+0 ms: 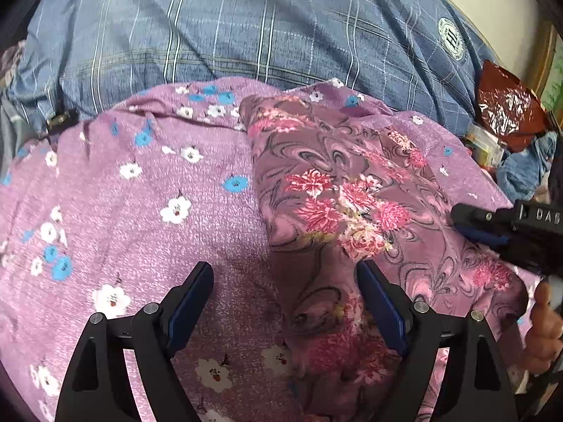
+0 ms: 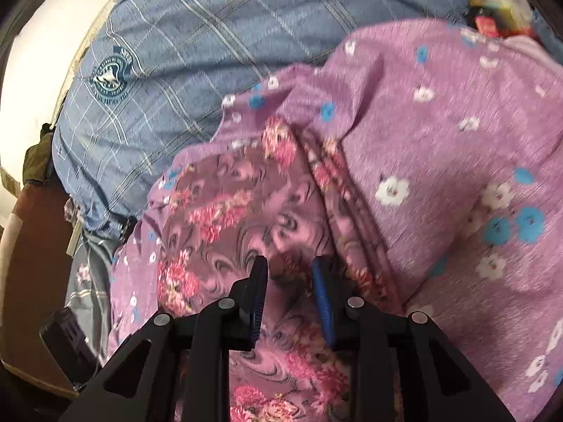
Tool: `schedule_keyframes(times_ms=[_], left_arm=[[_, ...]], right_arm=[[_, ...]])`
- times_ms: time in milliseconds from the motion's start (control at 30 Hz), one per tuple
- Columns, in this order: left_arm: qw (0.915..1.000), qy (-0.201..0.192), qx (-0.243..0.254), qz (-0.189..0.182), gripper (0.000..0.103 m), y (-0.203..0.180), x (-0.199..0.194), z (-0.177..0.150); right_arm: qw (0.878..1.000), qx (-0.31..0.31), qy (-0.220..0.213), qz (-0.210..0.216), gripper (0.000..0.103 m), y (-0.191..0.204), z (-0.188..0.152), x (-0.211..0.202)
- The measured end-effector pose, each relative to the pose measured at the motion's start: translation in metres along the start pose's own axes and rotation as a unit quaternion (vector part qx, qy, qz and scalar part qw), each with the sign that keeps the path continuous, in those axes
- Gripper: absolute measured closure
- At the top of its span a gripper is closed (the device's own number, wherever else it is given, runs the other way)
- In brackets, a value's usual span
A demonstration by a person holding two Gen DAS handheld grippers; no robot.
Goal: Fold small clothes
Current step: 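Lay the shirt fold down and open both grippers above it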
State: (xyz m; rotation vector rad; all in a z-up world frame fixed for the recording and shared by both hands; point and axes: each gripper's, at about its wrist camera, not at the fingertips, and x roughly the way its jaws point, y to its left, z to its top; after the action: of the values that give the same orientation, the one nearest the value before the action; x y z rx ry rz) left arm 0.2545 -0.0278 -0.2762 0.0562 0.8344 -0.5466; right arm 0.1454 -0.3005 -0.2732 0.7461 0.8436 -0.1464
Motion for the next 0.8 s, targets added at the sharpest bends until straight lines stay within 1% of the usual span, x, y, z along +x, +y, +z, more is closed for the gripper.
schedule_keyframes(times_ms=[100,233,300,400,467,500,567,633,700,800], left_arm=[[0.9996,-0.010,0.023,0.016,0.018,-0.008,-0.006,-0.002],[0.9989,-0.016,0.037,0.024,0.018,-0.012,-0.010,-0.006],[0.9988,-0.018,0.039,0.025,0.018,-0.013,-0.010,-0.006],[0.9984,-0.021,0.044,0.027,0.018,-0.013,-0.011,-0.007],[0.9981,-0.023,0.049,0.029,0.018,-0.013,-0.011,-0.008],[0.9979,-0.024,0.052,0.029,0.018,-0.014,-0.011,-0.008],[0.9978,-0.024,0.055,0.028,0.018,-0.014,-0.011,-0.008],[0.9979,-0.023,0.055,0.024,0.018,-0.013,-0.010,-0.008],[0.9980,-0.023,0.055,0.023,0.018,-0.012,-0.009,-0.008],[0.9980,-0.022,0.055,0.024,0.018,-0.012,-0.009,-0.008]], right_arm=[[1.000,-0.007,-0.005,0.012,0.075,0.007,0.003,0.001],[0.999,-0.049,-0.021,0.004,0.075,0.029,0.013,0.005],[0.998,-0.047,-0.028,0.008,0.075,0.033,0.025,0.010],[0.999,-0.029,-0.012,0.020,0.075,0.033,0.046,0.033],[1.000,-0.015,0.008,0.002,0.074,0.028,0.058,0.057],[1.000,-0.006,0.010,-0.013,0.075,0.024,0.063,0.067],[1.000,0.001,0.000,-0.020,0.078,0.017,0.069,0.078],[0.999,0.005,-0.019,-0.031,0.081,0.013,0.075,0.082],[0.998,-0.003,-0.037,-0.044,0.081,0.013,0.077,0.083],[0.997,-0.022,-0.041,-0.060,0.081,0.018,0.074,0.085]])
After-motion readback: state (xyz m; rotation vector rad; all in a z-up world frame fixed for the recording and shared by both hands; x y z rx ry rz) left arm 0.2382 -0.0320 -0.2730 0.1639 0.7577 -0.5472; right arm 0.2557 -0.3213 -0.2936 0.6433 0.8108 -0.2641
